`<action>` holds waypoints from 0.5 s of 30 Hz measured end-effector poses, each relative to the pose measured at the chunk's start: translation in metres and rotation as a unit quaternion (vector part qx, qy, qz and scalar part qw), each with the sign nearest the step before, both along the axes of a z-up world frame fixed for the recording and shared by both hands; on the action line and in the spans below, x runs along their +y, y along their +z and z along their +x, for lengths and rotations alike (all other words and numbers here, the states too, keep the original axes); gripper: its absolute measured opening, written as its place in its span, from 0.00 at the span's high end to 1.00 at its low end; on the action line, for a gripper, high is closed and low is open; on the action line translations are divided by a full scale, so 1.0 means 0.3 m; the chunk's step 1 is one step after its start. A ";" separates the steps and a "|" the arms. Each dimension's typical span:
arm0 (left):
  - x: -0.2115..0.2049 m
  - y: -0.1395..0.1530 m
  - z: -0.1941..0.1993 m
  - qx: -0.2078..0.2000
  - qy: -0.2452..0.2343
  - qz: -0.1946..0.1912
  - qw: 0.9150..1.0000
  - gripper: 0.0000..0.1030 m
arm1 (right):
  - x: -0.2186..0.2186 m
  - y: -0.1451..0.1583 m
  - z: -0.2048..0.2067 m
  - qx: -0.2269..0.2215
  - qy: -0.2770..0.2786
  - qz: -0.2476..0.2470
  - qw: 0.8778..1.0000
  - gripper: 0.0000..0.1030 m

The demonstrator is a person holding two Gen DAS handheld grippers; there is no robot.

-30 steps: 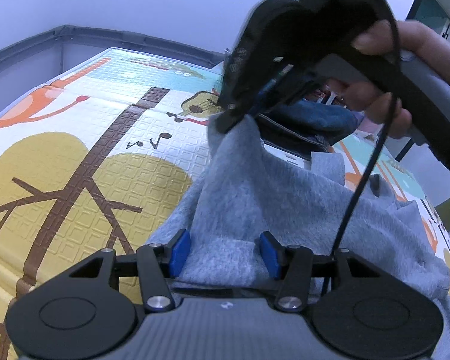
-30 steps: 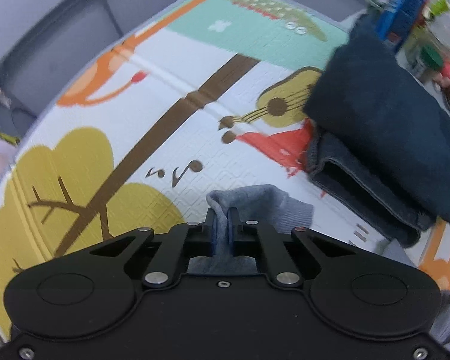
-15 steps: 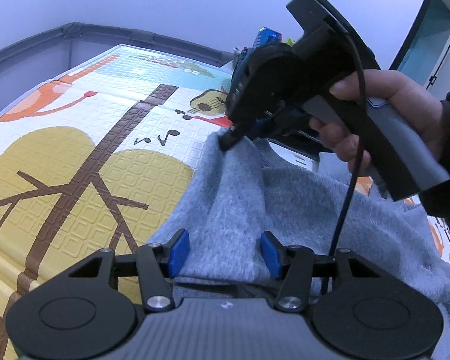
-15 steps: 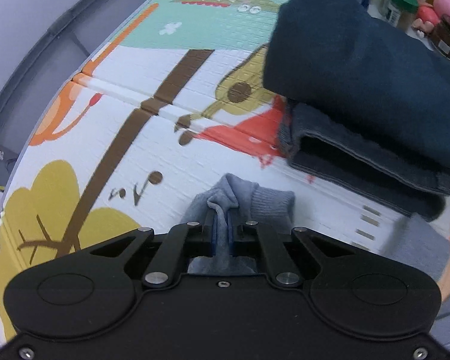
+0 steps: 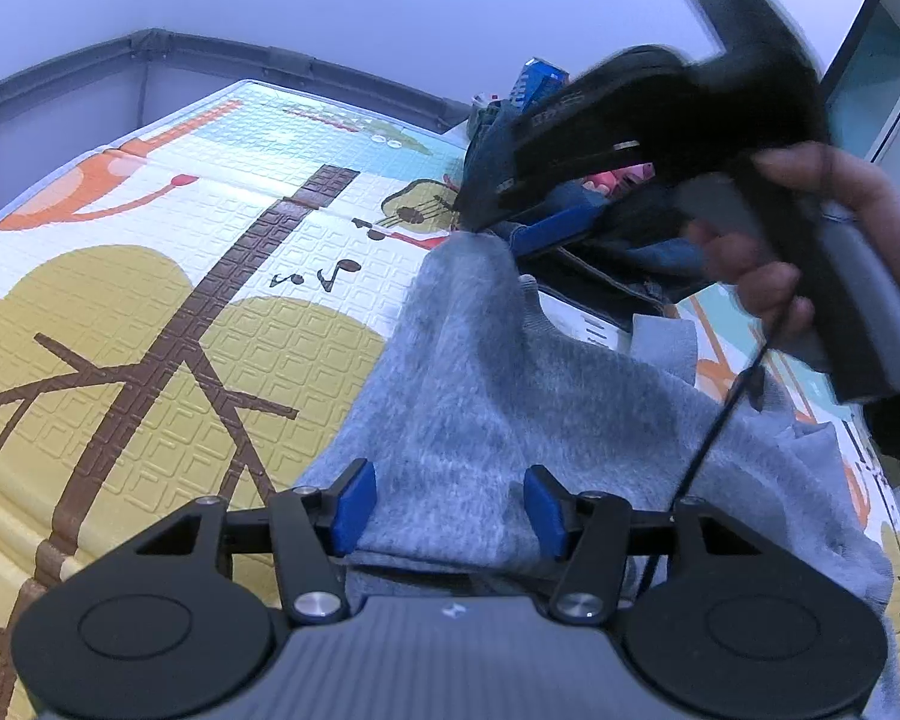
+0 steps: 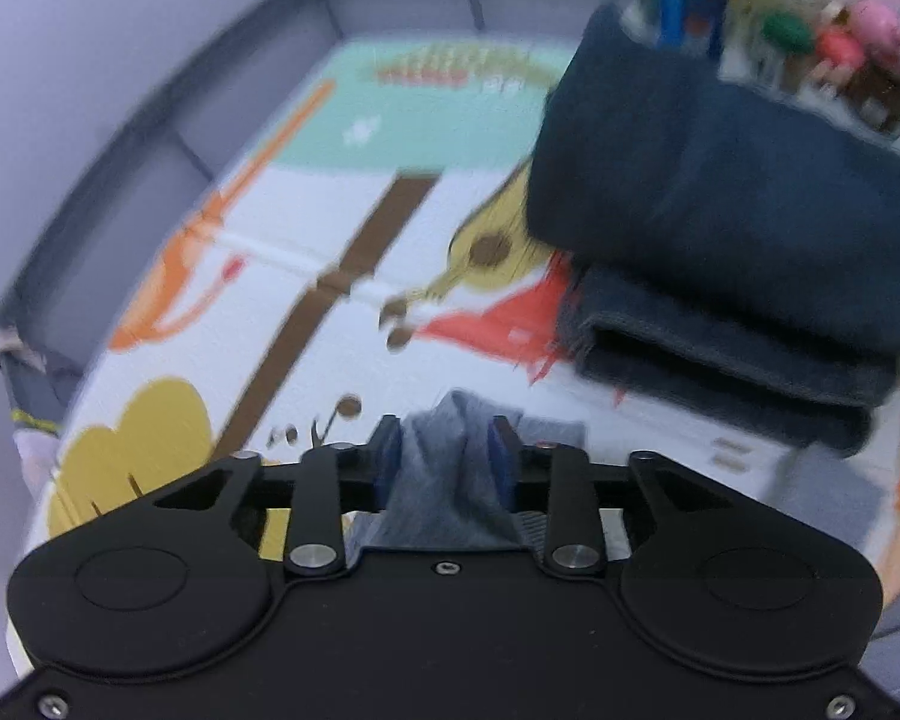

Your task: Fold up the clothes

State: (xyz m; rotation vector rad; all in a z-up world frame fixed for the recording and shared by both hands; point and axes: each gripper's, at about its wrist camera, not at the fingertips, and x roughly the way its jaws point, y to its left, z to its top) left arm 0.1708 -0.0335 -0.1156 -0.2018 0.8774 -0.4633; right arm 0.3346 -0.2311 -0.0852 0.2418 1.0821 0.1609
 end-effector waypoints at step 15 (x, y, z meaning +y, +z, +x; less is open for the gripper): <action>-0.026 0.093 -0.045 -0.003 -0.015 0.008 1.000 0.38 | -0.367 0.123 -0.424 -0.029 -0.095 0.017 0.995 0.66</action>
